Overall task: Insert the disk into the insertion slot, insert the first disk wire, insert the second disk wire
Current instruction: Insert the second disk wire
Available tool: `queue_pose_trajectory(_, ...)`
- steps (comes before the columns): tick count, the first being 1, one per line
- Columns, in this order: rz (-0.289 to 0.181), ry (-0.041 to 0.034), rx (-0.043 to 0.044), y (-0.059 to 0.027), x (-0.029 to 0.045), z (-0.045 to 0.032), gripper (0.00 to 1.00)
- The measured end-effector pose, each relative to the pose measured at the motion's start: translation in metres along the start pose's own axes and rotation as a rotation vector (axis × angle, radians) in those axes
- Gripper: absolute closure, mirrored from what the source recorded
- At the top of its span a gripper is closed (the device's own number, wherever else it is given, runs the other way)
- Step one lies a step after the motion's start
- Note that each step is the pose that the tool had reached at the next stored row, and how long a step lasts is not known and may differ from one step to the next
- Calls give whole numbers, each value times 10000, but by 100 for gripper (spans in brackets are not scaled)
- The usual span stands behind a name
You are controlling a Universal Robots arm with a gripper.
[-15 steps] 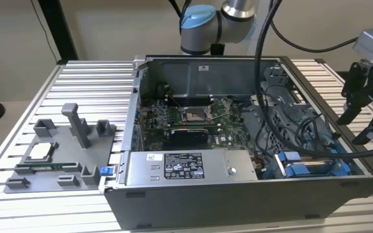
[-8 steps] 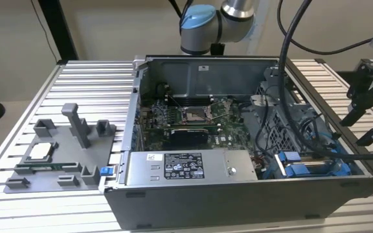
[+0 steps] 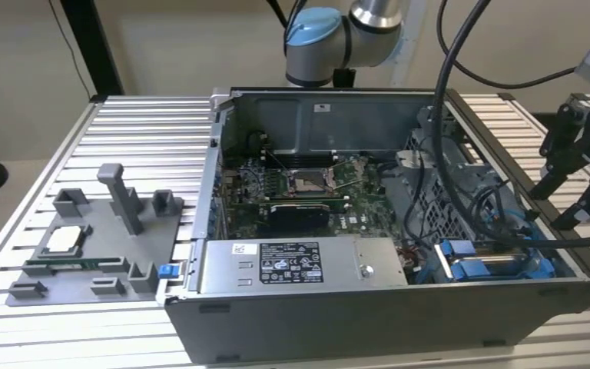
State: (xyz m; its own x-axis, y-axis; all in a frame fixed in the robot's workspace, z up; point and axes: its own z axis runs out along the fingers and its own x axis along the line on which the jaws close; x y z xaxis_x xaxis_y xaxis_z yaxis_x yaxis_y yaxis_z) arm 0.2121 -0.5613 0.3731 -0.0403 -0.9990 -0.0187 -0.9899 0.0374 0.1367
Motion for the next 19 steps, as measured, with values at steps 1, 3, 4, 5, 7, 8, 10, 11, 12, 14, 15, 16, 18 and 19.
queue_pose_trajectory(1, 21, -2, -21, -7, -13, 14, 0)
queue_pose_trajectory(3, 53, -5, -60, -22, -37, 44, 0)
queue_pose_trajectory(4, 67, -6, -79, -30, -46, 59, 0)
queue_pose_trajectory(5, 79, -8, -101, -39, -55, 74, 0)
queue_pose_trajectory(7, 89, -5, -141, -59, -70, 99, 0)
queue_pose_trajectory(8, 90, -5, -155, -67, -74, 114, 0)
queue_pose_trajectory(10, 91, -4, -158, -69, -76, 125, 0)
queue_pose_trajectory(11, 91, -3, -157, -69, -75, 125, 0)
queue_pose_trajectory(12, 91, -2, -158, -69, -75, 125, 0)
queue_pose_trajectory(14, 90, -5, -174, -71, -76, 127, 0)
queue_pose_trajectory(15, 91, -4, -181, -71, -76, 127, 0)
queue_pose_trajectory(16, 91, -3, -189, -71, -76, 127, 0)
queue_pose_trajectory(18, 91, -1, -209, -71, -76, 127, 0)
queue_pose_trajectory(19, 90, -1, -224, -74, -77, 127, 0)
